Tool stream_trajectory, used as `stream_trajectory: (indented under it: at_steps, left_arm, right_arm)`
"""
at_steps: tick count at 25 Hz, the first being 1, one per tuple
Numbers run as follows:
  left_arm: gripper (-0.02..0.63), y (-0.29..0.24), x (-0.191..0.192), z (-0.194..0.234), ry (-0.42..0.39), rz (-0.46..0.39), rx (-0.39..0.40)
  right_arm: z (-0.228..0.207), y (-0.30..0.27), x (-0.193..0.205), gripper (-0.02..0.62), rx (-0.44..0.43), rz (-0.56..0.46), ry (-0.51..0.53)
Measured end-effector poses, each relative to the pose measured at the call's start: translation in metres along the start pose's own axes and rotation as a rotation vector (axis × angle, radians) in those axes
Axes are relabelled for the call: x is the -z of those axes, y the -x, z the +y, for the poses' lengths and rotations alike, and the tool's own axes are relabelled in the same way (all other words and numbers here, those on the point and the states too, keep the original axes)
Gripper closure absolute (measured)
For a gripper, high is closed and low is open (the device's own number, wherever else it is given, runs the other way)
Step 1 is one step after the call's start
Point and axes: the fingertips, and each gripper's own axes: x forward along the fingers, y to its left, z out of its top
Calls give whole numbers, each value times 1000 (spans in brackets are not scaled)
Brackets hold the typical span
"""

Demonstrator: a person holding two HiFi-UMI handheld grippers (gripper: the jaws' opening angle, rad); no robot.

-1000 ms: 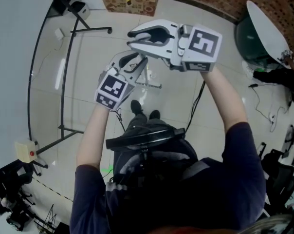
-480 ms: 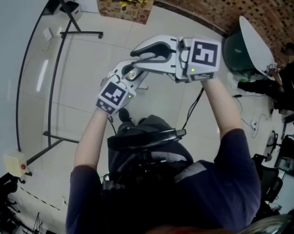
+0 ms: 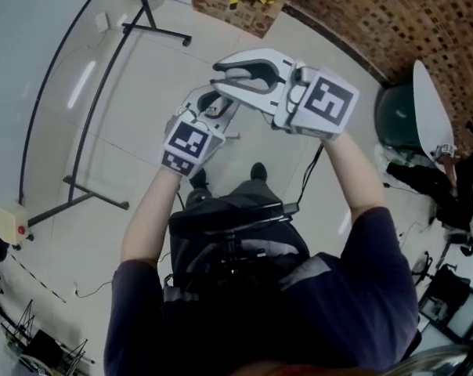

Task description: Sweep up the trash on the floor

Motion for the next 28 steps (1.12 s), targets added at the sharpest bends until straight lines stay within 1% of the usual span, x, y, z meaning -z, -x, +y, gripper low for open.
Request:
stream_trajectory:
  at_steps: [3,8,10,13,15,17,21,25,28]
  left_arm:
    - [523,-16,2,-5,-3,25,-54]
    - [523,-44,17,-26,-21,96,-175]
    - [523,-58,27,-38,-24,124,-227]
    - [523,-75,42,-58,-2,153,-303]
    - [523,-83,49,-66,25,161,-340]
    - [523,-89,55,-69,52,167,-354]
    - [523,-104,69,-76,97,182,-330]
    - [525,-123,98,-82,151,194,-310]
    - [525,-136,121,-87,196,205,-281]
  right_arm:
    - [-6,19,8,491,-69,-13,-21]
    - [1,57,32,492,-287,-10,-71]
    - [7,75,47,492,-359,-9,-83]
    - [20,99,66,492,-448,-7,-82]
    - [24,107,74,491,-491,-2,-76]
    - [25,109,81,491,-518,9,-77]
    - [22,112,100,491,-555,48,-119]
    - [19,112,136,491,-599,129,-138]
    - [24,111,164,491,-626,185,-158]
